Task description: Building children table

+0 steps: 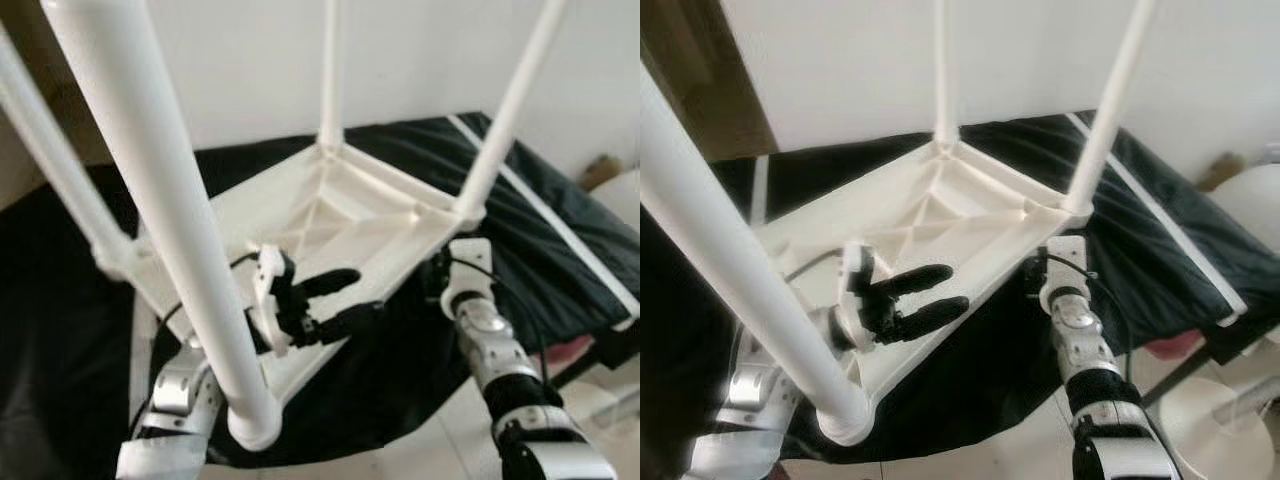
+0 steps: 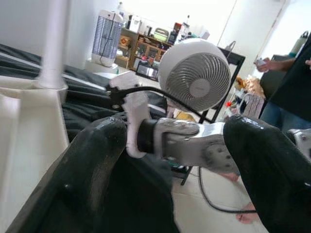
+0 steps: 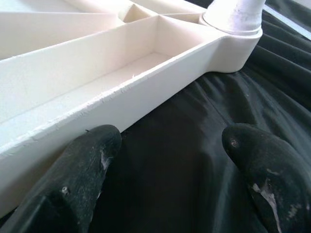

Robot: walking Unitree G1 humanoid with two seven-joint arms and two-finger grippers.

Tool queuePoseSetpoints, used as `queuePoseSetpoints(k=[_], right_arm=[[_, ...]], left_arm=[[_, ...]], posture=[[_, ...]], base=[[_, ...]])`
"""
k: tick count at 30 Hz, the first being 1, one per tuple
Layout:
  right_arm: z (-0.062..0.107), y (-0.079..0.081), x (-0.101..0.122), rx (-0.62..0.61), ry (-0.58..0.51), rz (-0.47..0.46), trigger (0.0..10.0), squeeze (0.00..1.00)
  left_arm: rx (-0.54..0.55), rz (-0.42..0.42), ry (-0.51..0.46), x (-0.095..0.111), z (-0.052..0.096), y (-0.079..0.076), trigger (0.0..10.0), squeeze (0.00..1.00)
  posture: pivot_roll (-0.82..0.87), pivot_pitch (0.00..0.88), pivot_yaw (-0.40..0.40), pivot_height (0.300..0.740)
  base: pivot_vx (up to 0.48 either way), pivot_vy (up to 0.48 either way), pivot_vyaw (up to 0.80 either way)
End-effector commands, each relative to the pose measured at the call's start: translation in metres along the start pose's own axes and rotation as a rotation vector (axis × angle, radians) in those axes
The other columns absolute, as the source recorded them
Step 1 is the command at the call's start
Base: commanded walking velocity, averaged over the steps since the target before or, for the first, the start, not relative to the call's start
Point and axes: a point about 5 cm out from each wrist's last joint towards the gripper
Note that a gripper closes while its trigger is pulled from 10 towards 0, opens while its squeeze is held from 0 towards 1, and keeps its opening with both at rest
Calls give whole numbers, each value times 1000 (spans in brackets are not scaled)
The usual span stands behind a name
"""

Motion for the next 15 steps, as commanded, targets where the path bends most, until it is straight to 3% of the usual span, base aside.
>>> queuePoseSetpoints(k=[1,6,9,12,15], right_arm=[[-4,17,0,109,14,8,10000,0],[-6,38,-4,250,59,7,10000,0],[-7,39,-4,263,62,8,10000,0],[-6,55,-6,352,62,-1,10000,0],[-5,59,-6,381,55,-4,10000,0]], left_arm=[[-13,19,3,-2,-6,-7,10000,0],[-16,27,-4,0,-11,-11,10000,0],[-14,27,-4,1,-11,-12,10000,0],[-11,38,-10,2,-14,-17,10000,0],[-11,45,-11,2,-15,-19,10000,0]], posture=[[-27,0,27,740],[-21,0,27,740],[-21,0,27,740],[-20,0,30,740],[-20,0,30,740]], base=[[0,0,0],[0,0,0],[0,0,0],[0,0,0],[0,0,0]])
Point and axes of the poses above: a point about 5 cm out from each wrist's last joint towards the gripper, its own z axis pointing back from the gripper into the wrist, its own x axis along the axis of the wrist's last joint, y = z × x, and after that the axes turned 4 degrees about -z, right-handed
